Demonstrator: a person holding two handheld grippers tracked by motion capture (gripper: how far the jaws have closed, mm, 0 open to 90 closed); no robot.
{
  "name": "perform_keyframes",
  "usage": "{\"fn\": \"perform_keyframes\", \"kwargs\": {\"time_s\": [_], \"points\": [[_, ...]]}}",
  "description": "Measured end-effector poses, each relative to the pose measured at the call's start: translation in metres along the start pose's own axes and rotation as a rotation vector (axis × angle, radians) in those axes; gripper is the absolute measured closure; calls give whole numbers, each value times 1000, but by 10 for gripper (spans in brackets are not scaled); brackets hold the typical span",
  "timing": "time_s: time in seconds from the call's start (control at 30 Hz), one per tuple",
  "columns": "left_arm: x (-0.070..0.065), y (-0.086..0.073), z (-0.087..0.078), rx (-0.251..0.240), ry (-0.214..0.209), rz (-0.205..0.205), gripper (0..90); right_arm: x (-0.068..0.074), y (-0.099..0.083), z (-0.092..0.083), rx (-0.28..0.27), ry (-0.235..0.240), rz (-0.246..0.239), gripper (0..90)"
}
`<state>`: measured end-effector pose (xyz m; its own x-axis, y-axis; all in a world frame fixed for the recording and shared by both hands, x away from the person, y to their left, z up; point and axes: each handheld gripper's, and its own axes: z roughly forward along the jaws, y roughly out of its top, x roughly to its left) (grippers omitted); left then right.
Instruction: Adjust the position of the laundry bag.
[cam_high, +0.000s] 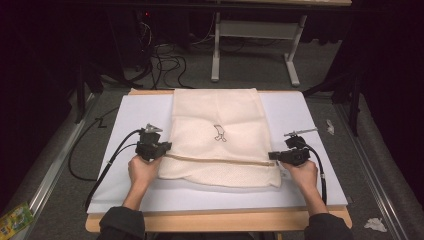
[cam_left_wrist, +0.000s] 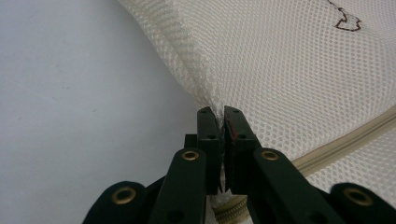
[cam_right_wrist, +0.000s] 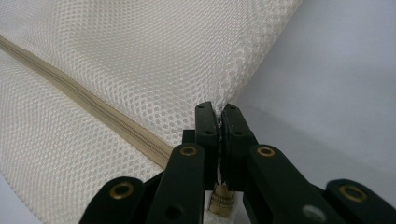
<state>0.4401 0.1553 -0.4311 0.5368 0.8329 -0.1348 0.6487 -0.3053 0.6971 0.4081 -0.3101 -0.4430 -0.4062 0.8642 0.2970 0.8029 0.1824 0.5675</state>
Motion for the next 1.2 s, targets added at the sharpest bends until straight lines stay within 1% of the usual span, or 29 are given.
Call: {"fn": "perform_keyframes", "kwargs": {"time_s": [0.1, 0.13, 0.23, 0.33, 0.43, 0.57, 0.77, 0.83, 0.87, 0.9, 0.93, 1.03, 1.13, 1.2], "points": [[3, -4, -1, 8, 5, -5, 868, 3, 0, 3, 1, 4, -5, 885], [4, -5, -1, 9, 7, -5, 868, 4, 0, 4, 0, 13, -3, 884], [7, -8, -4, -1, 12, -12, 867, 6, 1, 5, -3, 20, -1, 885], [10, -11, -5, 0, 20, -13, 867, 10, 2, 8, -4, 22, -5, 884], [14, -14, -7, -2, 20, -30, 866, 13, 2, 10, -1, 27, -10, 884], [15, -19, -7, -7, 27, -32, 863, 17, 3, 12, -9, 25, -11, 882], [17, -25, -4, 1, 42, -30, 854, 19, -1, 14, -5, 32, -14, 881], [16, -28, -4, 7, 61, -19, 851, 20, -1, 16, 5, 27, -19, 881], [16, -29, -4, 12, 68, -11, 849, 22, -1, 17, 2, 28, -28, 881], [16, -29, -3, 16, 75, -3, 848, 23, 0, 17, 3, 27, -28, 881], [16, -30, -3, 20, 76, -1, 847, 24, 0, 18, 6, 23, -38, 881], [15, -31, -3, 27, 75, -6, 843, 25, 0, 21, 20, 16, -32, 880], [14, -32, -1, 36, 84, 3, 833, 24, -2, 20, 15, 12, -26, 876], [14, -34, 0, 31, 88, 6, 821, 25, -2, 21, 20, 6, -24, 873]]}}
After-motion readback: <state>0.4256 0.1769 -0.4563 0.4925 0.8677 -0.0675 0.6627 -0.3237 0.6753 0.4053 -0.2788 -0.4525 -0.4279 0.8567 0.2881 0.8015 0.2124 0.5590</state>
